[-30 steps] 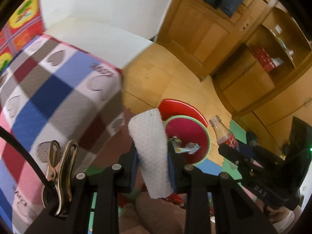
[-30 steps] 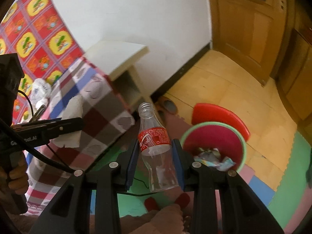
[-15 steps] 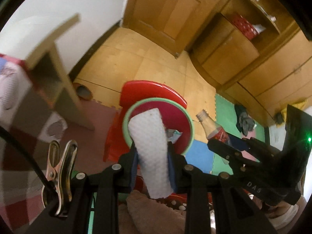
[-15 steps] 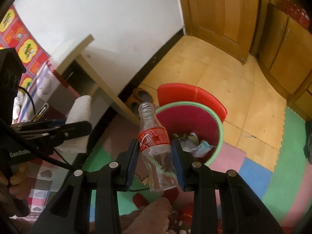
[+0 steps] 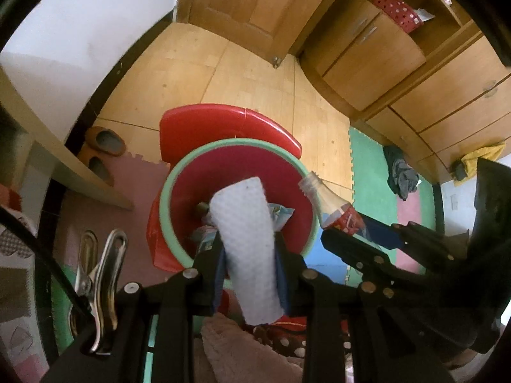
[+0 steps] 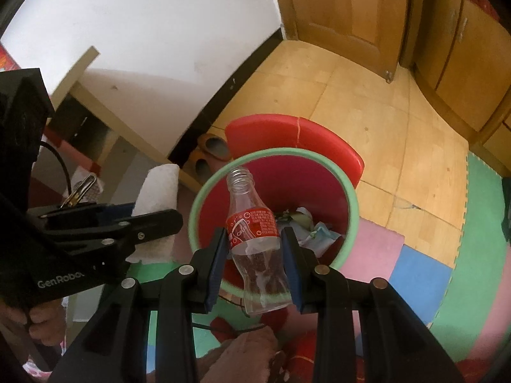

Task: Collect trash
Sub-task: 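Open the left tool to drop the paper towel while the right tool releases the bottle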

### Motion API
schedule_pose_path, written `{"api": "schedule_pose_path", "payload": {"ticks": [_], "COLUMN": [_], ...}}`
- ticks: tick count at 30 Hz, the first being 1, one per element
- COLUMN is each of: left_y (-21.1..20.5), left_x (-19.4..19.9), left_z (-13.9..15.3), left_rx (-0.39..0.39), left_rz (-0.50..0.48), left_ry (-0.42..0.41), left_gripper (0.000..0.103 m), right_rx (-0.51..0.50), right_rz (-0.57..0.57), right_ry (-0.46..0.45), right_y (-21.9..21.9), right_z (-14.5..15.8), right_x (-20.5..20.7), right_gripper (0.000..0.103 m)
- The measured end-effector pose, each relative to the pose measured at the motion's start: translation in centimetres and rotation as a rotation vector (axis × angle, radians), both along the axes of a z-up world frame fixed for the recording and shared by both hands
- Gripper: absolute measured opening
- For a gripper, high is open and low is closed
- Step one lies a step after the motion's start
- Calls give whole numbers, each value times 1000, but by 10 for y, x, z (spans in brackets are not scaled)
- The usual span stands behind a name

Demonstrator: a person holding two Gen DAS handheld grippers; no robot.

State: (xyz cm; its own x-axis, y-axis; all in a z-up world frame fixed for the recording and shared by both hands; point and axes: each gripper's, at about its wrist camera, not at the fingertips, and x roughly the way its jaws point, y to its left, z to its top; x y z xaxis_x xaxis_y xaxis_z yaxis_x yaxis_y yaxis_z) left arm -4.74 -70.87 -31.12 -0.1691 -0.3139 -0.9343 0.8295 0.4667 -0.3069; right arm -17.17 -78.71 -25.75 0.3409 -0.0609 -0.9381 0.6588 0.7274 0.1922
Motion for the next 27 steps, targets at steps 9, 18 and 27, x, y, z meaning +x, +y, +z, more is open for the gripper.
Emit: {"api": "schedule_pose_path", "payload": {"ticks": [9,18,27], "left_y": [-27,-36,-33], "left_x": [0,1,6], "left_z": [-47,-65,-64], "left_rx": [44,81,116], "left_rz": [-10,-24,7], "left_ry": [6,-1,-7], "left_gripper": [31,50,62], "right_rx": [24,40,40], "right_rz": [-14,-30,-18], "right_ry": [49,67,74], "right_y": [-13,-22,-26], "right_z": [-32,-41,-46], "right_x": [-2,-4,0], "right_gripper": [35,35,35]}}
